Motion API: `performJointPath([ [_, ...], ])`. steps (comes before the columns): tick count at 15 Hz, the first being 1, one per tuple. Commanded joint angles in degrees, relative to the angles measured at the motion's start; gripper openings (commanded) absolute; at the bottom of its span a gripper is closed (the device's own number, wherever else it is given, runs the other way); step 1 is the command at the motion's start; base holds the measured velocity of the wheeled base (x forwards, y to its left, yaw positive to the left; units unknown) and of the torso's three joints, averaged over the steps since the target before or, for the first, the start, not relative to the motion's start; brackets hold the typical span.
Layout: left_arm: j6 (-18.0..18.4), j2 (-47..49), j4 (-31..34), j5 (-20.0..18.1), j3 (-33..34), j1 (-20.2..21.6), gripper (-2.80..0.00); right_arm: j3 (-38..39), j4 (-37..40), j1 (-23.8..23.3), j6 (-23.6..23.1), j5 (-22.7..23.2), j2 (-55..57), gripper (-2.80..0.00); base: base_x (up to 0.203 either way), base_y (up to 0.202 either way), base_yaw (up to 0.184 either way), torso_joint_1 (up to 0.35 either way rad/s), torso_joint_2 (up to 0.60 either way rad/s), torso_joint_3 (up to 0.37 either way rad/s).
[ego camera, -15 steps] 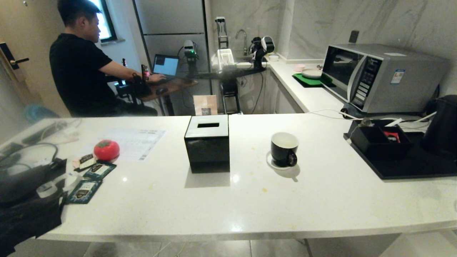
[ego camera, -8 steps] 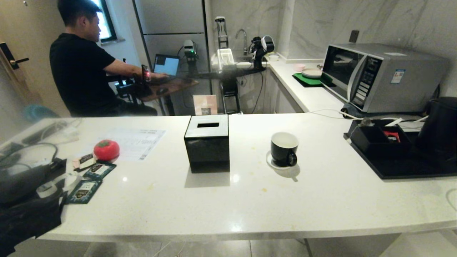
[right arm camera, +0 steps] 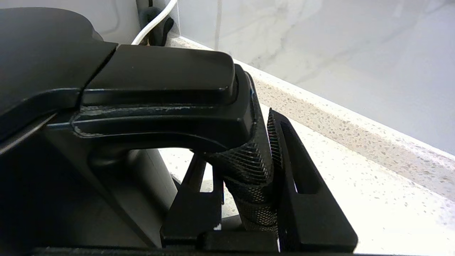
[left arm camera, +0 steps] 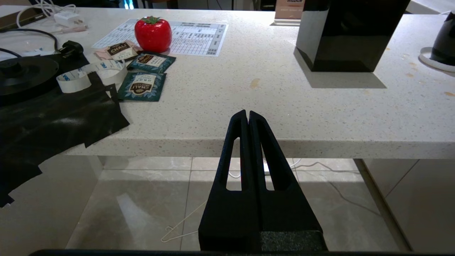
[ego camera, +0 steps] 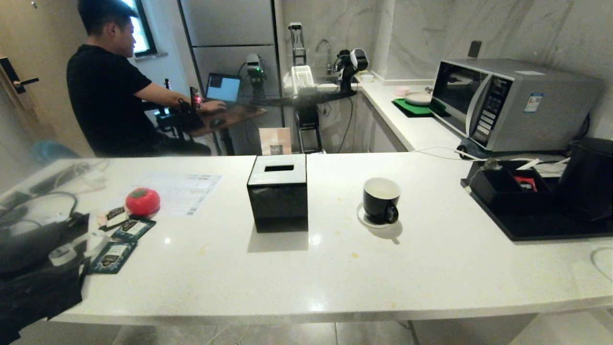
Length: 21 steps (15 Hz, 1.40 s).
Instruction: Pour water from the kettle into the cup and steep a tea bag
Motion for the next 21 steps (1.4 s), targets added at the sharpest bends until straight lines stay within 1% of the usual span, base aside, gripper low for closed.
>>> performJointPath([
  [1,0.04,0.0,-0.01,0.05,0.0,0.01,-2.8,-0.13,-0.36,0.12,-0.01,-0.05,0.52,-2.8,0.0,0.0,0.0,0.0,0.0,0.0],
  [17,-0.04,0.0,-0.01,0.05,0.0,0.01,-2.8,0.63,-0.53,0.65,-0.19,-0.23,1.4,-2.8,0.0,0.0,0.0,0.0,0.0,0.0],
  [18,-0.04,0.0,-0.01,-0.04,0.0,0.01,-2.8,0.66,-0.36,0.65,-0.19,-0.23,1.4,-0.47,0.0,0.0,0.0,0.0,0.0,0.0],
  [19,-0.04,0.0,-0.01,0.05,0.0,0.01,-2.8,0.75,-0.44,0.65,-0.19,-0.23,1.4,0.0,0.0,0.0,0.0,0.0,0.0,0.0],
  [21,-0.04,0.0,-0.01,0.05,0.0,0.01,-2.8,1.39,-0.8,0.65,-0.19,-0.23,1.31,0.0,0.0,0.0,0.0,0.0,0.0,0.0],
])
